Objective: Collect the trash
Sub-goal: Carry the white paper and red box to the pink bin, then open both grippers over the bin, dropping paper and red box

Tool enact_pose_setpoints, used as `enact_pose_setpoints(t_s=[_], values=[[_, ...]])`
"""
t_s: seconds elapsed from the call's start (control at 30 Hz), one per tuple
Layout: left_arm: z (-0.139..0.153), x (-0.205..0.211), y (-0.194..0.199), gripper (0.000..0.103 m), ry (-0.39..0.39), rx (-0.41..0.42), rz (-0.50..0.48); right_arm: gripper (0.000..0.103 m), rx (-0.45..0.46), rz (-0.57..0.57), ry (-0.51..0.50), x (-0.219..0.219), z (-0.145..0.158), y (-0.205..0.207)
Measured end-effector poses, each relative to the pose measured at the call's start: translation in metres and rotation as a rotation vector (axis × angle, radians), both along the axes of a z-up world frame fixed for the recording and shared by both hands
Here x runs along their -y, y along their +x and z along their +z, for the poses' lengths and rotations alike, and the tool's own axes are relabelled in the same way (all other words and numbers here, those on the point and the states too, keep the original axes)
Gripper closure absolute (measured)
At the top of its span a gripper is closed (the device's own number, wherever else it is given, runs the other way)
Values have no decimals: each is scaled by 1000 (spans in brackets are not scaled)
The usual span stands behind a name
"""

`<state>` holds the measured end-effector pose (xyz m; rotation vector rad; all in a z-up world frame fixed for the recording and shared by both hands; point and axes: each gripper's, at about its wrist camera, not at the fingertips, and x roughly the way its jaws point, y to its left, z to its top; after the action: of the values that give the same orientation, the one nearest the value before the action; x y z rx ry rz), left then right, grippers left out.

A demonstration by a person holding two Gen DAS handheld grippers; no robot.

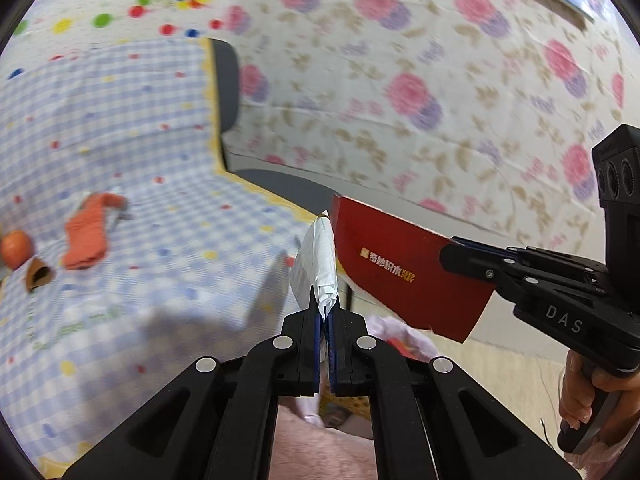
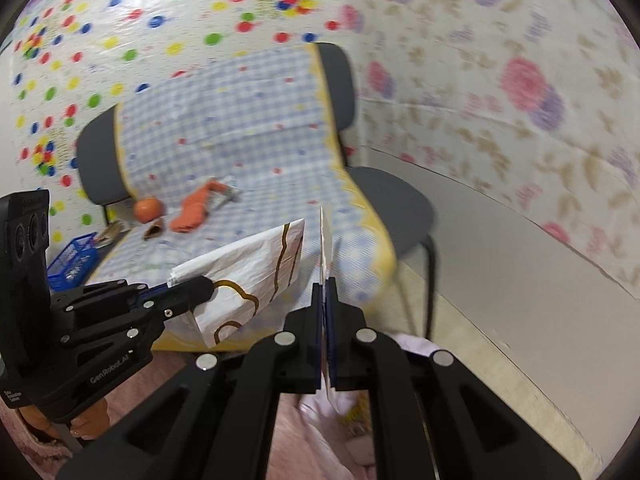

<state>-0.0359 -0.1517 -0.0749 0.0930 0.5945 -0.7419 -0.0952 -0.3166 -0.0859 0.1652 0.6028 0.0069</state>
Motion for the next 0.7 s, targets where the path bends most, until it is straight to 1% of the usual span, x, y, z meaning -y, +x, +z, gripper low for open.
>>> enact_pose_setpoints(t_s=[0.1,0.27,0.47,0.6,0.63,0.67,0.7], values=[[-6,18,-3,100,9,-14,-42,100,-18,-55,1,17,-8,-15],[-21,41,-2,100,36,-44,-87,100,-47,-118,1,34,-21,-26],[-34,66,5,99,66,-75,-127,100,-93,-161,40,54,-42,-22],[-40,77,13,96,76,-99,-137,100,-115,-174,63,62,-57,-12],[-42,80,16,89,80,-104,-135,100,-125,-174,71,64,-62,-9],[-43,81,17,73,82,-105,-131,96,-132,-178,82,66,-65,-6],[-44,81,19,63,82,-106,-126,90,-140,-179,89,67,-69,-4]])
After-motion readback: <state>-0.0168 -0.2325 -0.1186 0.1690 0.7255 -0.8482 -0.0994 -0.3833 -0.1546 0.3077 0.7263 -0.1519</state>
